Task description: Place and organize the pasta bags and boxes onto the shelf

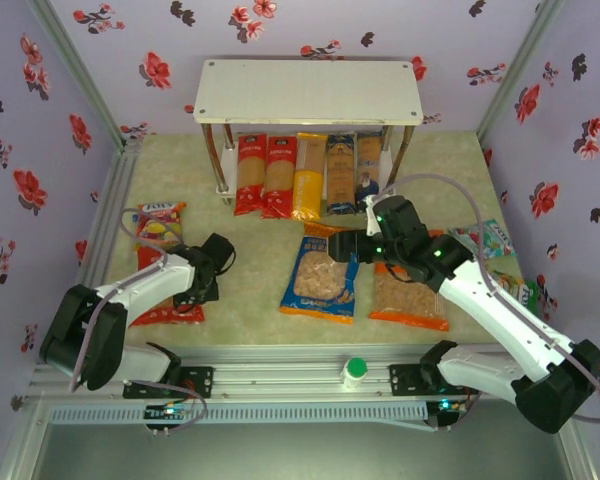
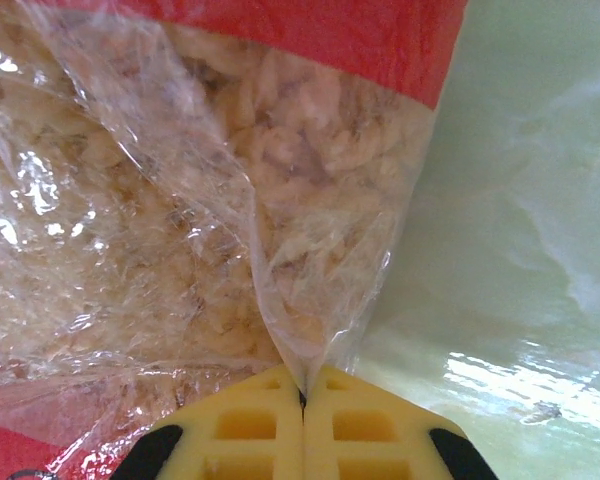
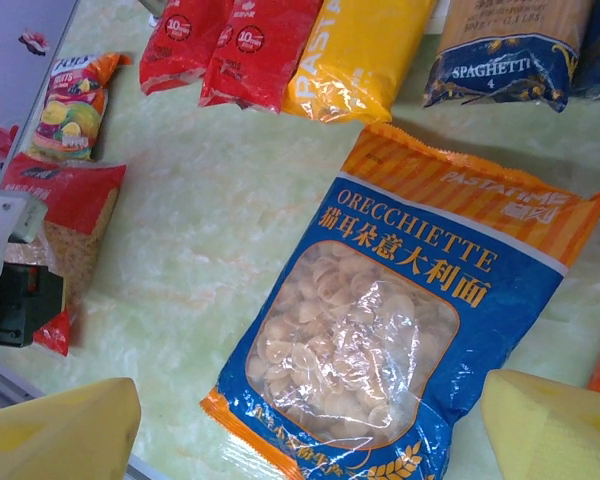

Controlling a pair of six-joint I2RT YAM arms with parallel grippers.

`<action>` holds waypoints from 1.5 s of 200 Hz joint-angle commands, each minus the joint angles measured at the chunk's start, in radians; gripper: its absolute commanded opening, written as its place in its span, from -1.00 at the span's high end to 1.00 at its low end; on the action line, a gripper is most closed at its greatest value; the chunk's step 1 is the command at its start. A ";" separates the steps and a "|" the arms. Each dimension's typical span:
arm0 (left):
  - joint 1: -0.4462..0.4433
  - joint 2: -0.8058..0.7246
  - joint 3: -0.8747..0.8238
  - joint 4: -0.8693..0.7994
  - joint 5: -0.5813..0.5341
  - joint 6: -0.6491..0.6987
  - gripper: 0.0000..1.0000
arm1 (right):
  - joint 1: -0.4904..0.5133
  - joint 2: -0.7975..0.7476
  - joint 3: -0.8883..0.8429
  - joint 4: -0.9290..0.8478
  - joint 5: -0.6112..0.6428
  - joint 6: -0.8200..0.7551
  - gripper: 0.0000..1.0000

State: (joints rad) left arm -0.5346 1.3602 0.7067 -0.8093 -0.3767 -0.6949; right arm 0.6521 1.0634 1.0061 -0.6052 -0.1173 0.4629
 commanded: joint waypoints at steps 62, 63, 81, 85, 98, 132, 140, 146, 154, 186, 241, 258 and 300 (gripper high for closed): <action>-0.171 0.075 0.235 0.015 0.117 0.027 1.00 | -0.009 -0.006 0.015 -0.025 0.035 -0.016 -0.78; -0.172 0.077 0.237 0.016 0.117 0.027 1.00 | -0.008 -0.006 0.015 -0.025 0.036 -0.016 -0.78; -0.203 0.106 0.282 0.019 0.130 0.034 1.00 | -0.009 -0.009 0.015 -0.031 0.044 -0.017 -0.78; -0.211 0.114 0.292 0.020 0.135 0.035 1.00 | -0.010 -0.009 0.015 -0.031 0.045 -0.017 -0.78; -0.235 0.139 0.315 0.034 0.154 0.038 1.00 | -0.011 -0.009 0.014 -0.033 0.048 -0.017 -0.79; -0.298 0.234 0.371 0.068 0.195 0.058 1.00 | -0.016 -0.009 0.016 -0.035 0.050 -0.017 -0.78; -0.312 0.261 0.387 0.070 0.203 0.072 1.00 | -0.017 -0.009 0.019 -0.039 0.051 -0.018 -0.78; -0.321 0.281 0.399 0.071 0.208 0.084 1.00 | -0.018 -0.011 0.020 -0.040 0.052 -0.018 -0.78; -0.338 0.307 0.415 0.072 0.212 0.103 1.00 | -0.019 -0.010 0.020 -0.042 0.054 -0.018 -0.78; -0.388 0.380 0.479 0.064 0.216 0.150 1.00 | -0.024 -0.010 0.020 -0.044 0.057 -0.016 -0.78; -0.419 0.379 0.469 0.058 0.211 0.202 1.00 | -0.027 0.011 0.028 -0.051 0.065 -0.014 -0.79; -0.419 0.362 0.449 0.063 0.194 0.209 1.00 | -0.028 0.029 0.030 -0.062 0.075 -0.014 -0.79; -0.412 0.249 0.413 0.157 0.181 0.213 0.19 | -0.042 0.065 0.028 -0.104 0.128 -0.009 -0.78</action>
State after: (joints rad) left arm -0.9447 1.7081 1.1362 -0.7288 -0.1902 -0.5026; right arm 0.6258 1.1133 1.0077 -0.6575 -0.0479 0.4629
